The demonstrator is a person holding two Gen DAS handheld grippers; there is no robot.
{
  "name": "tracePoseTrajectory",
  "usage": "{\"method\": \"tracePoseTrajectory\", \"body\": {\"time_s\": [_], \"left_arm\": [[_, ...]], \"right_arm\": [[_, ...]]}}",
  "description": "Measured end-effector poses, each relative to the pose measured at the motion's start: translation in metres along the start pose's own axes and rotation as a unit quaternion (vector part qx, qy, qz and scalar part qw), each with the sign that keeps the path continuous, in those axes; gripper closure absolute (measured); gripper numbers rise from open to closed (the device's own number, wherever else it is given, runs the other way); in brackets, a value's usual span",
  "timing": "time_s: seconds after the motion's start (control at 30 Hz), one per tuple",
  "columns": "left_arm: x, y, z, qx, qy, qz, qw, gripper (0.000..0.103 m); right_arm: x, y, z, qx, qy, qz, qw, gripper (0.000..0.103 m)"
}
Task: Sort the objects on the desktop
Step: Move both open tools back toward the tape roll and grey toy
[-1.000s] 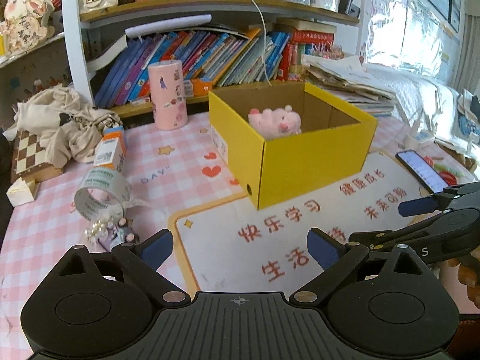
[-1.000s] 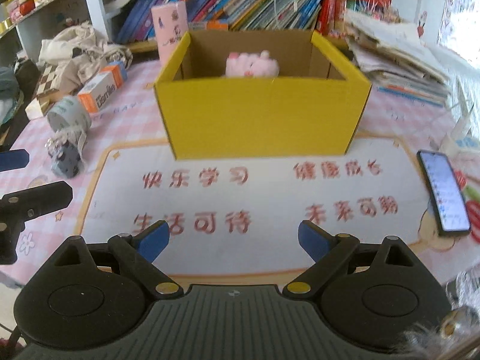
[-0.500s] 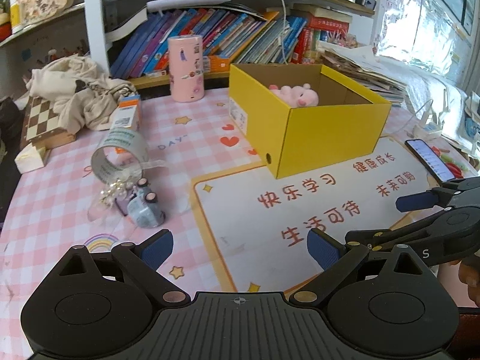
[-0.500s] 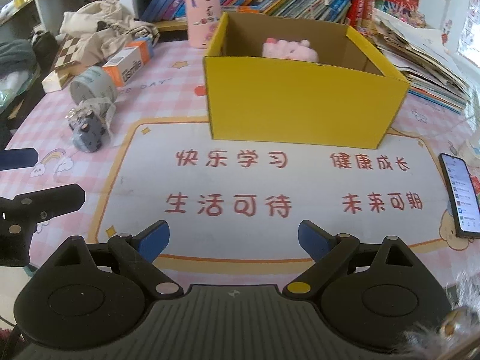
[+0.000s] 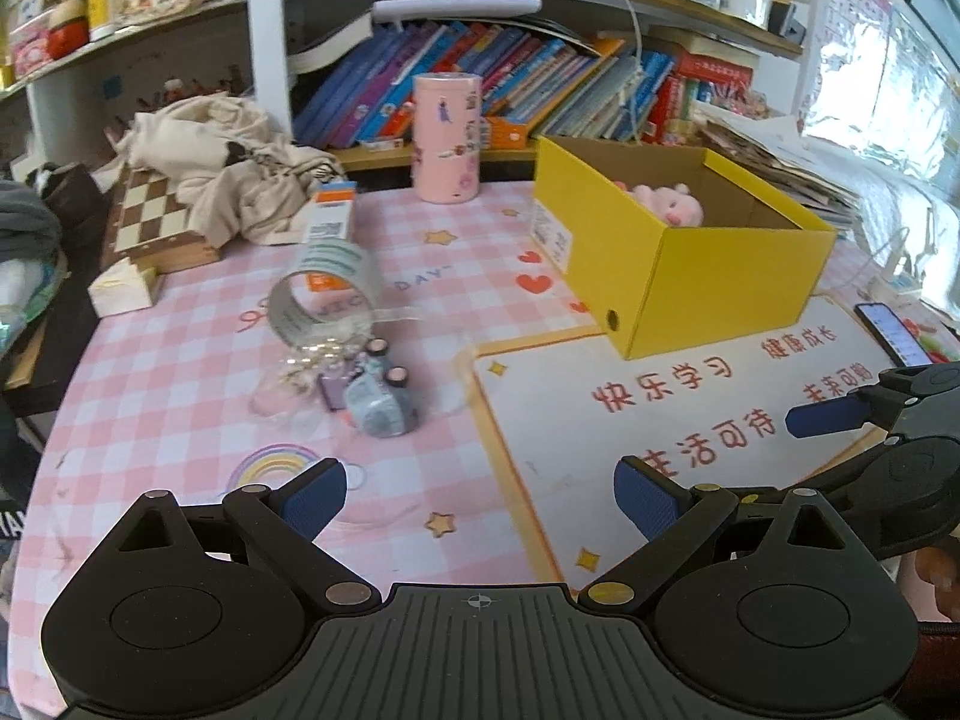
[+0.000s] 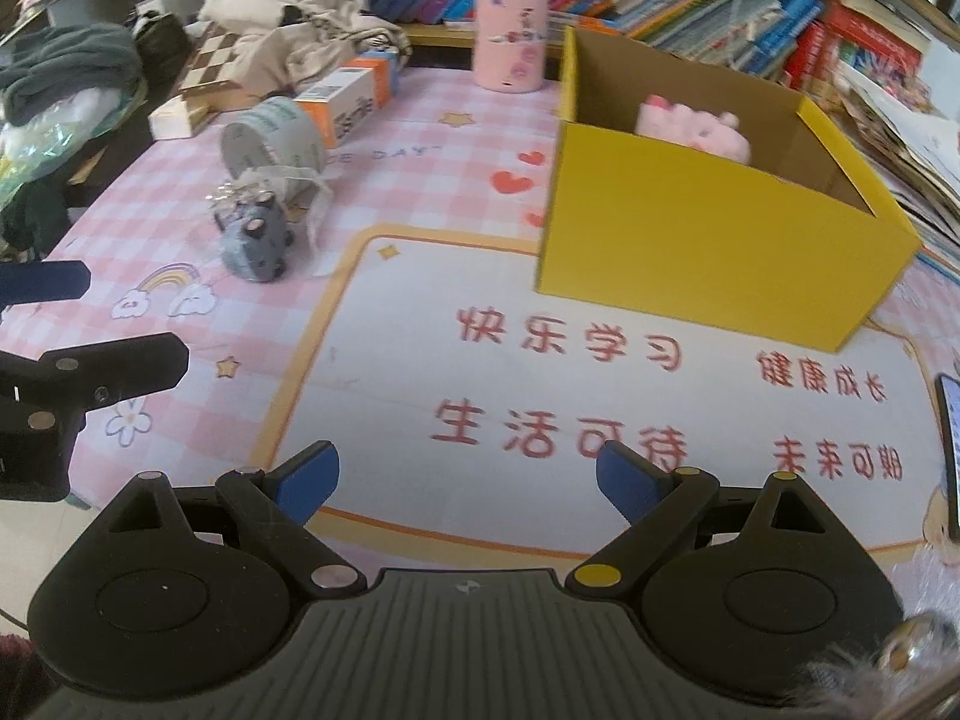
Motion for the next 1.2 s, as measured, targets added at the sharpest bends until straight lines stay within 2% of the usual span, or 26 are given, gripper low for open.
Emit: {"method": "tracePoseTrajectory", "body": {"time_s": [0.53, 0.73, 0.9, 0.97, 1.2], "left_arm": [[-0.019, -0.037, 0.006, -0.04, 0.022, -0.033, 0.9984, 0.005], [-0.019, -0.045, 0.01, -0.055, 0.023, -0.041, 0.9974, 0.005], [-0.016, -0.053, 0.005, -0.075, 0.032, -0.05, 0.9954, 0.005], [-0.014, -0.055, 0.002, -0.082, 0.036, -0.055, 0.9945, 0.005], [-0.002, -0.073, -0.004, -0.121, 0.035, -0.072, 0.9894, 0.005]], "right_arm": [[0.004, -0.051, -0.019, -0.073, 0.011, -0.032, 0.997, 0.01], [0.009, -0.058, -0.025, -0.086, 0.012, -0.04, 0.995, 0.013], [0.013, -0.059, -0.032, -0.099, 0.013, -0.045, 0.994, 0.024], [0.016, -0.06, -0.035, -0.105, 0.012, -0.049, 0.993, 0.032], [0.028, -0.068, -0.056, -0.138, 0.018, -0.081, 0.987, 0.044]]}}
Point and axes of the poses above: each gripper's, at about its wrist camera, not at the fingertips, and x roughly the way its jaws point, y to its right, z to its underside, the point moved 6 cm from there along x, roughly the way its jaws point, and after that the axes turned 2 degrees about -y, right-handed, at the moved point
